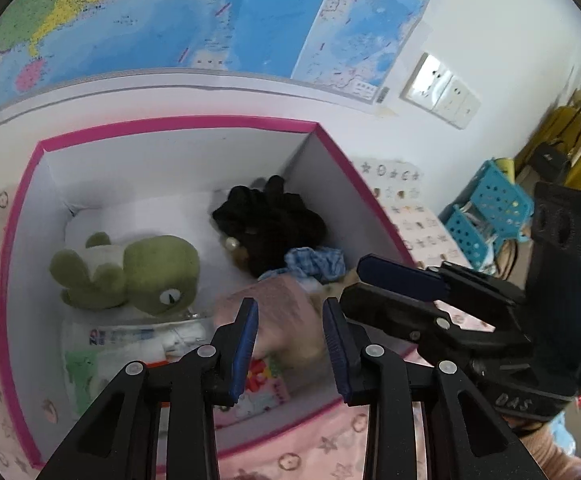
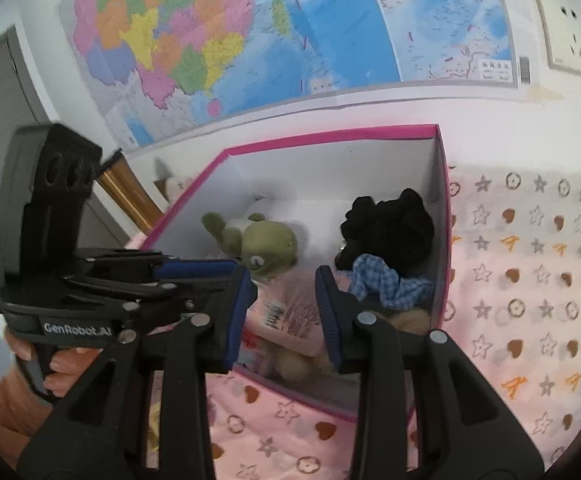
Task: Organize soft objects
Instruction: 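Carry the peach pouch into the pink box and open the right gripper, then reach the right gripper to the yellow tissue pack and grasp it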
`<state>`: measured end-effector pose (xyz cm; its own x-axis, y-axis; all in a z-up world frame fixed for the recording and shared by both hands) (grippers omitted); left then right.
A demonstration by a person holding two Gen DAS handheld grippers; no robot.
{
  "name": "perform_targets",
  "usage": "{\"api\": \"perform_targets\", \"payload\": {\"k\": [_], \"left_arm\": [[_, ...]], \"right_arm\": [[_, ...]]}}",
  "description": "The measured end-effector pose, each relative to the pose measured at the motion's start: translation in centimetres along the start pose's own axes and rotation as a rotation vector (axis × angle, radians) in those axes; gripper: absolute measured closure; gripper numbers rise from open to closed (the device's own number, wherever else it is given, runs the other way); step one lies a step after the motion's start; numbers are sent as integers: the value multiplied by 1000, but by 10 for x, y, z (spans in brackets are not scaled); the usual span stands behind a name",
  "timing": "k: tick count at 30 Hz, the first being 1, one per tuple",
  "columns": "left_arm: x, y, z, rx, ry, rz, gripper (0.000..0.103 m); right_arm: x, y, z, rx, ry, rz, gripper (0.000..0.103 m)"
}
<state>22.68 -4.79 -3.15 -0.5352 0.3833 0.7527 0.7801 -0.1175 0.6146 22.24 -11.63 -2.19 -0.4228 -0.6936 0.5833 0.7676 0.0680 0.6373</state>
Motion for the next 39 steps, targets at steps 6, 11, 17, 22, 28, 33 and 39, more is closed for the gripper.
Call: {"api": "perform_targets", "payload": {"k": [6,11,17,22,28,33,39], "left_arm": [[0,-6,7,14,-1,-9,70],[20,-15,2,-26,27,-59,67],[60,-30,-6,-83,72,-149,56],[84,-53,-8,-102,87,-181,54],[84,-98,1,-72,105,-115,54],[71,-134,10,-22,98,-48,54],[55,-168,12,15,71,20,54]], "right_arm": [[-4,-4,-3,-8,-5,10,66],[1,-12,-5,-5,-20,10,66],[18,-22,0,11,-6,-6,66],[39,-39,13,31,27,-20,66],[47,-71,28,44,86,27,66],[38,-108,34,43,97,103,66],[14,-143,36,8,111,202,66]]}}
Point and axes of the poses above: each gripper's, at about its wrist camera, not at the fingertips, and x roughly against the way its jaws point, z to its left, y to its top, the point moved 8 cm from there along -x, roughly the way its jaws point, and after that the axes turned 9 degrees about -x, right-handed, at the moved point
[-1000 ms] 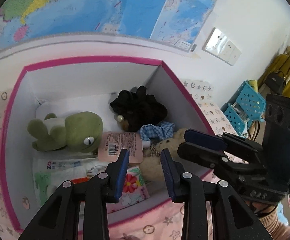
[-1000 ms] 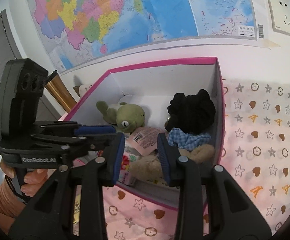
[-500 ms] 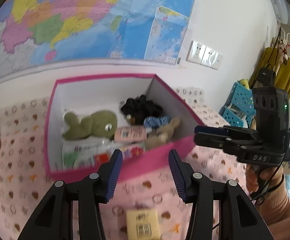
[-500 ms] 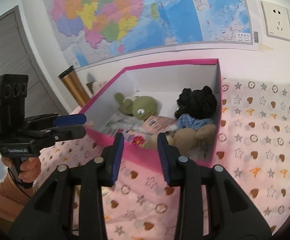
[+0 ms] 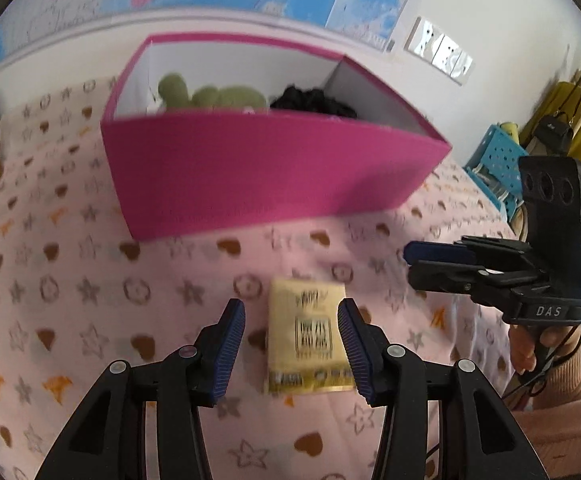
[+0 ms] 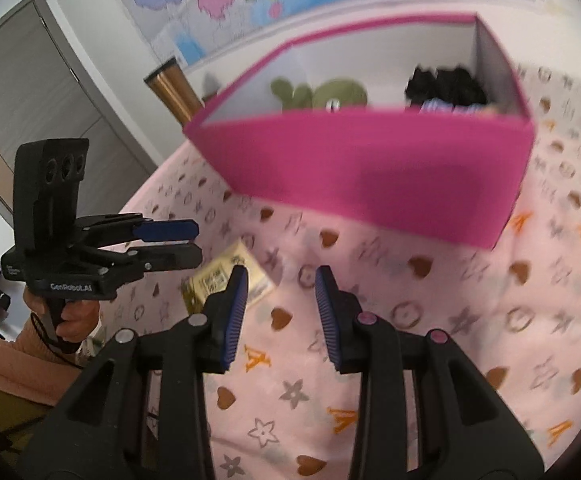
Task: Organize soft objects
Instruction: 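Reach the right gripper to the yellow tissue pack and grasp it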
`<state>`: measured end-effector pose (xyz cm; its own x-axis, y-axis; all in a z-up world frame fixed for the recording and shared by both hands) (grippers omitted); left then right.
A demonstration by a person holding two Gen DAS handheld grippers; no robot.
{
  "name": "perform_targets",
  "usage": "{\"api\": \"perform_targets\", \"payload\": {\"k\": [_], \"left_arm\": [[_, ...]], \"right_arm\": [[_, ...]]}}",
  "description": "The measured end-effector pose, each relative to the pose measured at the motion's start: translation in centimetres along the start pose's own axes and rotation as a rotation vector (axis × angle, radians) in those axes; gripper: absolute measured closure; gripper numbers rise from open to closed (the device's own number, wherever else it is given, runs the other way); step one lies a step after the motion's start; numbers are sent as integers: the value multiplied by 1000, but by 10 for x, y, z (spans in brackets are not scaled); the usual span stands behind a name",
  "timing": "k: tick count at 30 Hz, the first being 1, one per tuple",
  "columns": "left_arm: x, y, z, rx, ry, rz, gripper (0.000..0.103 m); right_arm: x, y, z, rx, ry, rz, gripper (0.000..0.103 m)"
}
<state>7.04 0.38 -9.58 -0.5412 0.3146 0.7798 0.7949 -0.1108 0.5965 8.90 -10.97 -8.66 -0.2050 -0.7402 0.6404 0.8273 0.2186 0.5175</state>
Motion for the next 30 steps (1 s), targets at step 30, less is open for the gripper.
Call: {"api": "perform_targets", "payload": {"k": [30], "left_arm": [[-22,-20,-38,23,-185,34,54]], "right_arm": [[-30,-30,9,1,15,109,67]]}}
Point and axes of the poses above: each gripper's, at about its wrist camera, not at the fingertips, and x roughly against the way its jaws point, z to its left, y to its top, the point moved 8 cm from there along -x, roughly the way its jaws point, and after that the axes turned 9 degrees about -x, right-handed, at the moved point
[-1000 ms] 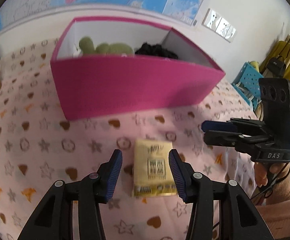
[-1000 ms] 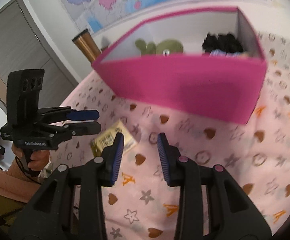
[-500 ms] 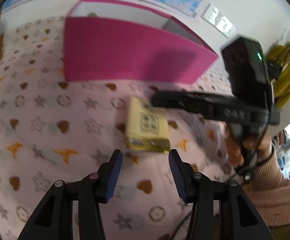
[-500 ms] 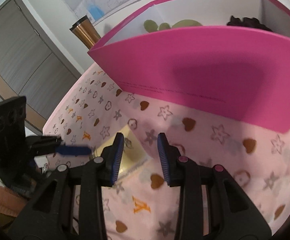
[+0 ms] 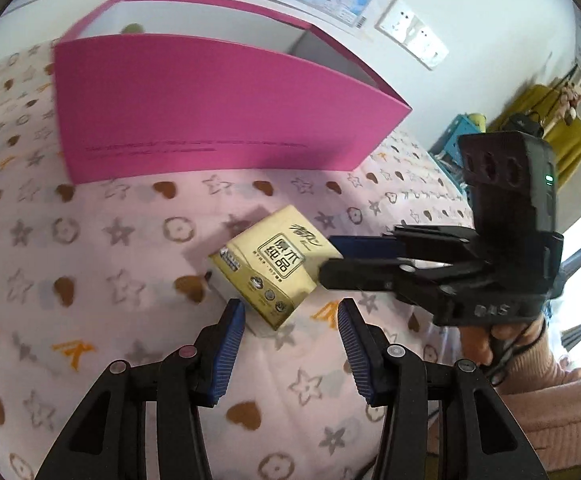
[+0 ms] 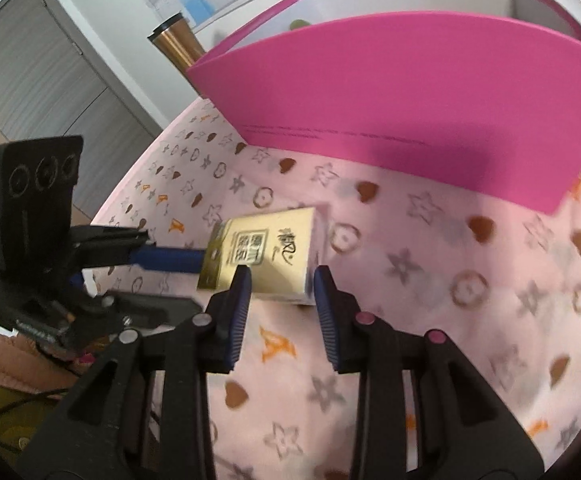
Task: Organize soft objects
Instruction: 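Reach the right gripper to the yellow tissue pack and grasp it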
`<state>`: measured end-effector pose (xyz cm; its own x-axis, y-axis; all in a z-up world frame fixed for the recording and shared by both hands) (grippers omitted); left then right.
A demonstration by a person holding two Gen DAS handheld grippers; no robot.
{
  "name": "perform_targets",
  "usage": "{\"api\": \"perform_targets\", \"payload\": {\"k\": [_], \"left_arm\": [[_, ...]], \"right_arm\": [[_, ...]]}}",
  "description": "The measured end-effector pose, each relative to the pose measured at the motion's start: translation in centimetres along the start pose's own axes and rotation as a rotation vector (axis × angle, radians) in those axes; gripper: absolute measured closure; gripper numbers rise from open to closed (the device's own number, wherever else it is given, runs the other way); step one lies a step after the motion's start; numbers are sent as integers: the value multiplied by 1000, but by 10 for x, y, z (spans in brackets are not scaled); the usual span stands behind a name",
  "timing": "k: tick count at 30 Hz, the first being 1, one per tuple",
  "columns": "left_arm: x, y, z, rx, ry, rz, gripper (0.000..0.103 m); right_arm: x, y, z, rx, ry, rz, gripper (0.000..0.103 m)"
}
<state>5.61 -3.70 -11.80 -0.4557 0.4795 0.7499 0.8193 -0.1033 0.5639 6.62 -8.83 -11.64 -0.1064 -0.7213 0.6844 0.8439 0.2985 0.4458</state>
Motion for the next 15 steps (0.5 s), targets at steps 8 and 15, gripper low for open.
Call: {"api": "perform_targets", "payload": {"k": [8,15], "left_arm": [[-23,12,-11,-31,-43,17,56],[-26,12,-3,-6,-14,25,65]], "right_arm": [[25,-18,-14,-72,-12,-22,67],[34,-10,-31,-144,-31,-88,67]]}}
Point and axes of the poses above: each gripper's, at about its wrist camera, not at the fingertips, and x roughly against the way its jaws point, z to its left, y to its top, the point moved 8 cm from there along -x, roughly the way its jaws point, and after that the axes turned 9 degrees about -x, right-handed, at the moved point
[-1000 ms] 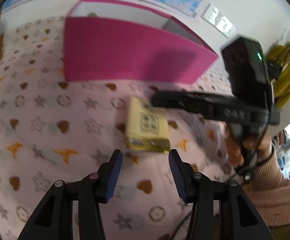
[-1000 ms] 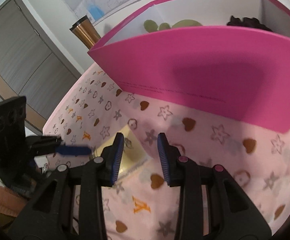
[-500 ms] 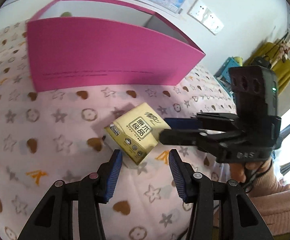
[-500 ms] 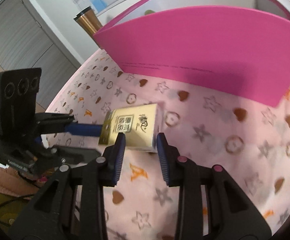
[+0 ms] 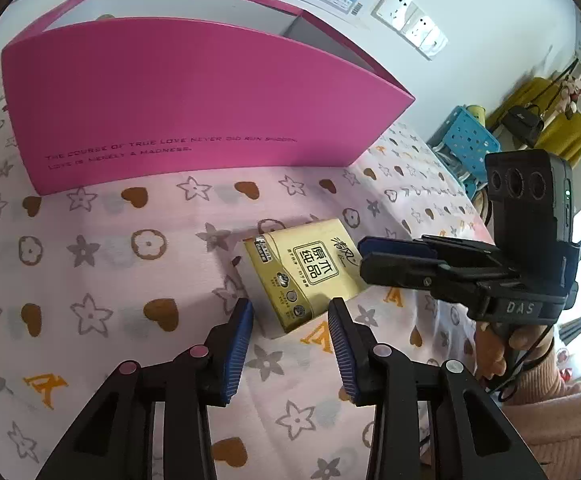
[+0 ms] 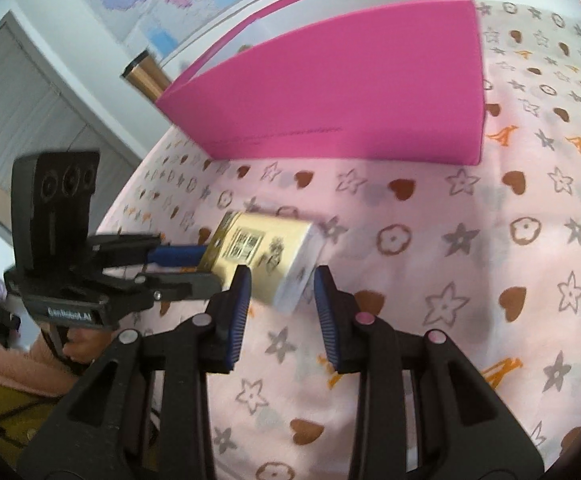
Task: Organize soft objects
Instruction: 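Reach the right gripper to the yellow tissue pack and grasp it, then carry the yellow tissue pack over the pink box and lower it inside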
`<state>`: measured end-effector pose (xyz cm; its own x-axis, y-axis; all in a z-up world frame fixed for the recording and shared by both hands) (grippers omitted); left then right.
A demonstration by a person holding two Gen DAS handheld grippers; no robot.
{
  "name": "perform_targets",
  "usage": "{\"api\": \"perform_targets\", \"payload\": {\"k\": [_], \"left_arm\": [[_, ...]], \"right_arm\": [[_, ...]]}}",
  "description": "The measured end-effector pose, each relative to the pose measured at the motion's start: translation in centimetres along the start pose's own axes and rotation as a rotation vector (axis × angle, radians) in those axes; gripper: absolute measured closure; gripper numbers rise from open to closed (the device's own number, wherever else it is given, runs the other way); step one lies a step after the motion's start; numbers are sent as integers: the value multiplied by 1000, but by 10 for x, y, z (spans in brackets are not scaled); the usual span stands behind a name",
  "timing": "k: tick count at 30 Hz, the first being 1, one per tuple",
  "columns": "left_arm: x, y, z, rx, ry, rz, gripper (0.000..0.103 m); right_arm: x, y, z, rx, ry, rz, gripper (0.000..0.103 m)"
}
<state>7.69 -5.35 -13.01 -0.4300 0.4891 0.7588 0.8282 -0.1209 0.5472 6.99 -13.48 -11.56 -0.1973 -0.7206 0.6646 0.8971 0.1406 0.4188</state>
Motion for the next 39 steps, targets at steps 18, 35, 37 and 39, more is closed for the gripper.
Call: {"api": "perform_targets", "payload": {"k": [18,35,37,39], "left_arm": [[5,4,-8,-54,57,-4,70],[39,36,-21,-108,77,-101,70],[42,41,-22,-115,81,-111,70],[44,44,-24,-120,86,-119,70]], "right_arm": [[-7,4,-1,-8,-1,-14,70],[25,23,24,57,2,-94,70],[28,26,26,63,-1,-106,70],[31,30,28,69,-4,-114,70]]}}
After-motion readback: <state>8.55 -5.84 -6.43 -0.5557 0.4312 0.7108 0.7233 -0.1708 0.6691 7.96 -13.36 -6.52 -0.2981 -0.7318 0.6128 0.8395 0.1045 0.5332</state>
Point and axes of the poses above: each gripper's, at about its wrist camera, not at the fingertips, and x roughly against the way its jaws point, z to its left, y to its top, the point moved 8 cm from there along -x, roughly the way its jaws point, and after that the axes turned 9 degrees about -x, right-handed, at the moved point
